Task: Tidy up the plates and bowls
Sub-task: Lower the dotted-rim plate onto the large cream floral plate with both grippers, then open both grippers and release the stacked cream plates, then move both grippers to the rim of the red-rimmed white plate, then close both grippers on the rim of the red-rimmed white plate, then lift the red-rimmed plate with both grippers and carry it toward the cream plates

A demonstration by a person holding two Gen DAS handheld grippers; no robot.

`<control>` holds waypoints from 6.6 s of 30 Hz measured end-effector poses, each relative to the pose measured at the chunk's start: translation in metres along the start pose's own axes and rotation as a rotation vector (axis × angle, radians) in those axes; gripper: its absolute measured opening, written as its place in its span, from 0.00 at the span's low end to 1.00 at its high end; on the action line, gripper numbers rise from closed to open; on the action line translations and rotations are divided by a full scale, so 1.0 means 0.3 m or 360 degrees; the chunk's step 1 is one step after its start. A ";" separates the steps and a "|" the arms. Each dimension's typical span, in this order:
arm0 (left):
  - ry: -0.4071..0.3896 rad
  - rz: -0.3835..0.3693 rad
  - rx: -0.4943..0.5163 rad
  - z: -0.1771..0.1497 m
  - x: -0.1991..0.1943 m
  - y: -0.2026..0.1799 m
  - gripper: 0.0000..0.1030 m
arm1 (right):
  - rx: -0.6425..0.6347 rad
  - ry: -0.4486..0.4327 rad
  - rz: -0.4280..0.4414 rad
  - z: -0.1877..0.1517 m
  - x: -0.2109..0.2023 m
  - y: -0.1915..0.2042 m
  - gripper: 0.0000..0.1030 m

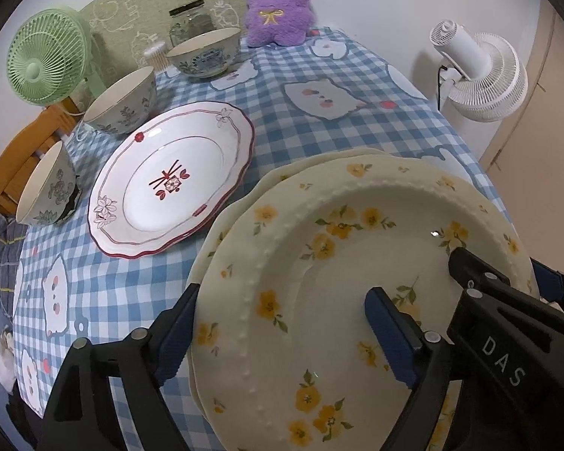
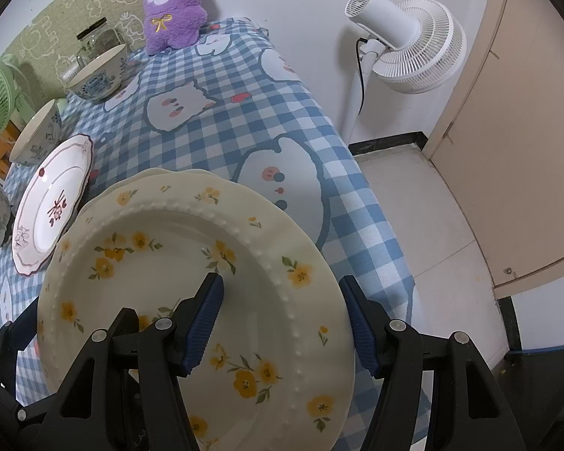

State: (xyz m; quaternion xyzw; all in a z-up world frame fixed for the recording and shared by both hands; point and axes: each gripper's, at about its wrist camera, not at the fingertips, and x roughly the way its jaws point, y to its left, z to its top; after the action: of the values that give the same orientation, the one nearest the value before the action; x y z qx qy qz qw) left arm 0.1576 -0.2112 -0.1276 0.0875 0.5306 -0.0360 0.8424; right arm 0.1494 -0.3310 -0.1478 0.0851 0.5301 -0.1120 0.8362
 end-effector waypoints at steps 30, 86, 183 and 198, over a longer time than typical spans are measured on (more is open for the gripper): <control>0.0022 -0.0045 -0.0037 0.004 -0.025 0.049 0.88 | -0.0059 0.0011 -0.0004 0.030 -0.003 0.048 0.69; -0.0243 0.0055 -0.0464 0.276 -0.143 0.517 0.73 | -0.0494 -0.0294 0.0305 0.361 -0.225 0.529 0.69; -0.0026 0.0200 -0.0637 0.231 0.069 0.582 0.36 | -0.0601 -0.0006 0.0263 0.365 0.029 0.642 0.50; -0.0158 0.0182 -0.0567 0.230 -0.109 0.565 0.36 | -0.0529 -0.0122 0.0243 0.340 -0.159 0.580 0.50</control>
State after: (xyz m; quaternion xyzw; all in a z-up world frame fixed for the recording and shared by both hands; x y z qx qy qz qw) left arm 0.2307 -0.0586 -0.0506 -0.0349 0.4805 0.1020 0.8703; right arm 0.2665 -0.1860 -0.0574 -0.0187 0.5011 0.0376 0.8644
